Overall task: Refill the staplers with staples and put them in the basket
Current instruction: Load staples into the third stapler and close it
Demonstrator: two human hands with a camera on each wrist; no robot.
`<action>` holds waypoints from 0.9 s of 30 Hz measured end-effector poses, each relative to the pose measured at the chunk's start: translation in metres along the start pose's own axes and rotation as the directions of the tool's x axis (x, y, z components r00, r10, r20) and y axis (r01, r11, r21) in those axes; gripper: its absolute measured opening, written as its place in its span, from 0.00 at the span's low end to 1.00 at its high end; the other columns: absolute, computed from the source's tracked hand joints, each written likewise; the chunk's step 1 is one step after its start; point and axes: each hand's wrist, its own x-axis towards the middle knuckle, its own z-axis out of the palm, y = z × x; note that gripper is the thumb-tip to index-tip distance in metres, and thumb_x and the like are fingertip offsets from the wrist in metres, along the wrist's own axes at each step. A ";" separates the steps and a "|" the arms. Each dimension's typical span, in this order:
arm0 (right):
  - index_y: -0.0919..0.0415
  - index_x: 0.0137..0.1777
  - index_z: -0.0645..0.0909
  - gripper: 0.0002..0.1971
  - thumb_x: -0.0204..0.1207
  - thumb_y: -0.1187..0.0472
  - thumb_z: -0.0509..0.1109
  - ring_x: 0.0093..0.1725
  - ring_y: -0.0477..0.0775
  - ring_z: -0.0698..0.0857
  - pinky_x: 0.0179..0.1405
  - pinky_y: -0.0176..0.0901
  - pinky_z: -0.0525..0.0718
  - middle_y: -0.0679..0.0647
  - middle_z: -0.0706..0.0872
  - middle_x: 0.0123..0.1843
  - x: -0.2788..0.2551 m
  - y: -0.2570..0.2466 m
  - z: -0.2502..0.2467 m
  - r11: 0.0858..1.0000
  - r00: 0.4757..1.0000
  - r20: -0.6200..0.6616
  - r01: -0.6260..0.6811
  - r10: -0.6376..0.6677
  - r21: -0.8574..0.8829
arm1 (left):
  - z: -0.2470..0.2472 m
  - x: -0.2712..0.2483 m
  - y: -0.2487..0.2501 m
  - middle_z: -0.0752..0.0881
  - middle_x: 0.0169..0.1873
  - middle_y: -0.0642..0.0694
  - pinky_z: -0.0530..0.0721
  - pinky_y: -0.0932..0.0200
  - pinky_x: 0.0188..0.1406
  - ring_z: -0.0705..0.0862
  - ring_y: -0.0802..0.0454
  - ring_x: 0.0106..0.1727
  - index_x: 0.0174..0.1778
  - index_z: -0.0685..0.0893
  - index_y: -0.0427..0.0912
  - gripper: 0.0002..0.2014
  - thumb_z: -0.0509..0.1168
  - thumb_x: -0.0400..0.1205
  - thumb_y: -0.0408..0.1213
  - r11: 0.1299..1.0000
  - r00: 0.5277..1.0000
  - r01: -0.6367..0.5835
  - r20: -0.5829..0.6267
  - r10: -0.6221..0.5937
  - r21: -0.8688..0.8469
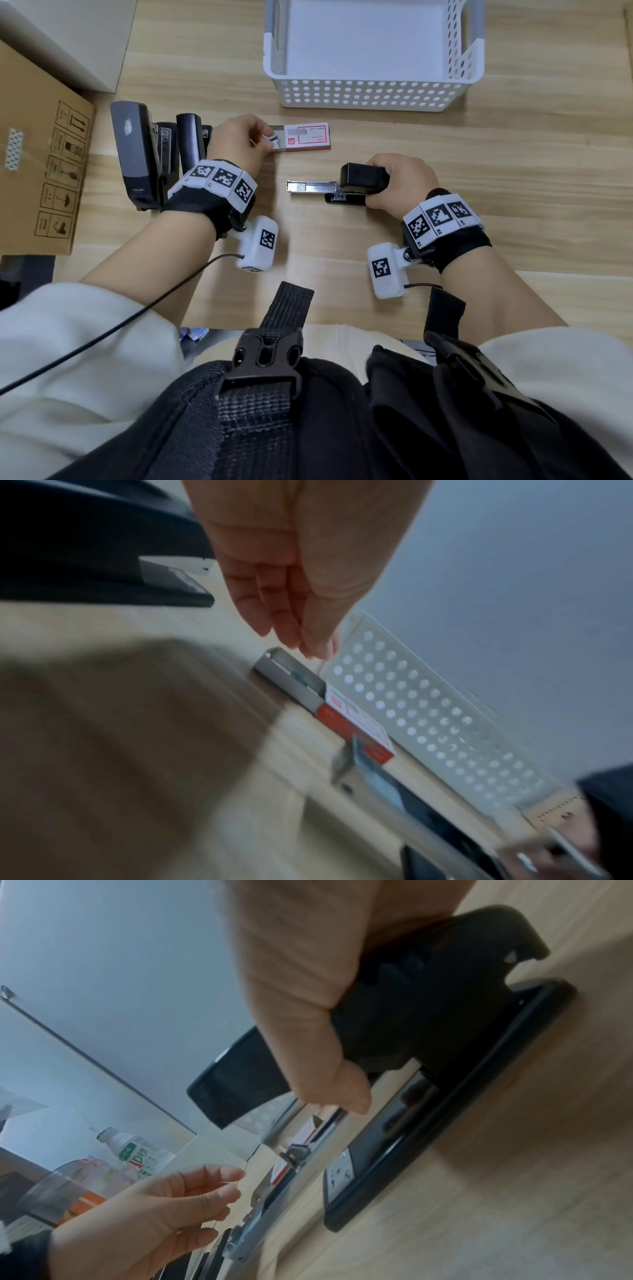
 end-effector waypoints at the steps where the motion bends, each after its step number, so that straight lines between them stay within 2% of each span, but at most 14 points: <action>1: 0.49 0.52 0.82 0.17 0.64 0.65 0.72 0.44 0.52 0.79 0.42 0.41 0.75 0.46 0.81 0.41 0.000 0.000 0.000 1.000 1.000 0.002 0.000 0.000 -0.002 | -0.003 0.005 0.001 0.82 0.41 0.51 0.74 0.63 0.44 0.77 0.55 0.41 0.49 0.85 0.44 0.07 0.65 0.77 0.35 1.000 1.000 -0.002 -0.004 0.002 0.020; 4: 0.50 0.52 0.82 0.17 0.64 0.65 0.72 0.44 0.53 0.79 0.45 0.42 0.78 0.46 0.81 0.42 0.001 0.001 -0.001 1.000 1.000 0.004 0.001 -0.001 -0.003 | -0.005 0.018 0.005 0.85 0.44 0.46 0.75 0.62 0.46 0.77 0.53 0.43 0.50 0.86 0.45 0.11 0.61 0.78 0.31 0.993 0.999 -0.010 0.049 0.005 0.115; 7: 0.50 0.52 0.82 0.16 0.64 0.64 0.72 0.44 0.52 0.78 0.44 0.41 0.76 0.45 0.80 0.42 0.003 0.002 -0.001 1.000 1.000 0.001 0.004 -0.004 -0.013 | -0.001 0.023 0.006 0.88 0.49 0.41 0.73 0.64 0.48 0.77 0.54 0.43 0.51 0.86 0.41 0.12 0.59 0.79 0.28 0.984 0.991 -0.080 0.123 0.061 0.157; 9: 0.51 0.53 0.82 0.17 0.64 0.64 0.73 0.44 0.52 0.77 0.44 0.41 0.76 0.45 0.80 0.42 0.004 0.002 0.000 1.000 1.000 0.004 0.007 -0.007 -0.017 | 0.002 0.025 0.006 0.89 0.50 0.40 0.74 0.64 0.49 0.81 0.49 0.46 0.51 0.87 0.41 0.11 0.60 0.78 0.28 0.977 0.982 -0.096 0.176 0.063 0.189; 11: 0.51 0.54 0.82 0.17 0.64 0.63 0.73 0.44 0.51 0.77 0.44 0.41 0.75 0.44 0.79 0.43 0.004 0.003 -0.001 1.000 1.000 0.010 0.008 -0.008 -0.021 | 0.004 0.028 0.004 0.89 0.50 0.40 0.75 0.61 0.52 0.84 0.44 0.53 0.50 0.87 0.41 0.11 0.62 0.78 0.28 0.970 0.977 -0.101 0.208 0.055 0.220; 15: 0.49 0.53 0.81 0.17 0.64 0.63 0.73 0.45 0.50 0.77 0.44 0.41 0.75 0.43 0.79 0.43 0.006 0.003 -0.001 1.000 1.000 0.009 0.010 -0.010 -0.023 | 0.003 0.029 0.001 0.89 0.50 0.40 0.78 0.58 0.55 0.85 0.43 0.55 0.49 0.88 0.42 0.10 0.64 0.77 0.29 0.964 0.976 -0.111 0.210 0.059 0.242; 18: 0.49 0.53 0.82 0.17 0.63 0.63 0.73 0.44 0.51 0.77 0.43 0.40 0.74 0.43 0.79 0.42 0.007 0.003 -0.002 1.000 1.000 0.011 0.007 -0.007 -0.018 | 0.005 0.036 0.003 0.86 0.53 0.39 0.79 0.55 0.56 0.83 0.40 0.56 0.48 0.87 0.43 0.09 0.65 0.76 0.30 0.943 0.970 -0.136 0.236 0.064 0.303; 21: 0.49 0.51 0.82 0.16 0.63 0.63 0.73 0.44 0.51 0.77 0.43 0.40 0.74 0.43 0.79 0.41 0.007 0.003 -0.002 1.000 1.000 0.010 0.008 -0.007 -0.014 | 0.007 0.042 0.004 0.82 0.58 0.40 0.76 0.55 0.60 0.81 0.39 0.57 0.48 0.85 0.42 0.08 0.68 0.74 0.30 0.935 0.959 -0.072 0.281 -0.031 0.348; 23: 0.49 0.51 0.82 0.16 0.63 0.62 0.73 0.44 0.51 0.77 0.42 0.40 0.73 0.43 0.79 0.41 0.007 0.003 -0.002 1.000 1.000 0.008 0.005 -0.004 -0.014 | 0.009 0.042 0.001 0.80 0.58 0.40 0.75 0.54 0.61 0.81 0.40 0.56 0.46 0.85 0.41 0.06 0.68 0.74 0.29 0.941 0.968 -0.090 0.250 0.005 0.327; 27: 0.49 0.51 0.82 0.16 0.63 0.62 0.73 0.43 0.51 0.77 0.41 0.39 0.71 0.43 0.79 0.41 0.007 0.002 -0.001 1.000 1.000 0.006 0.000 0.001 -0.022 | 0.011 0.034 -0.004 0.79 0.57 0.40 0.76 0.53 0.55 0.80 0.40 0.56 0.46 0.84 0.41 0.06 0.68 0.75 0.30 0.932 0.976 -0.152 0.199 0.089 0.330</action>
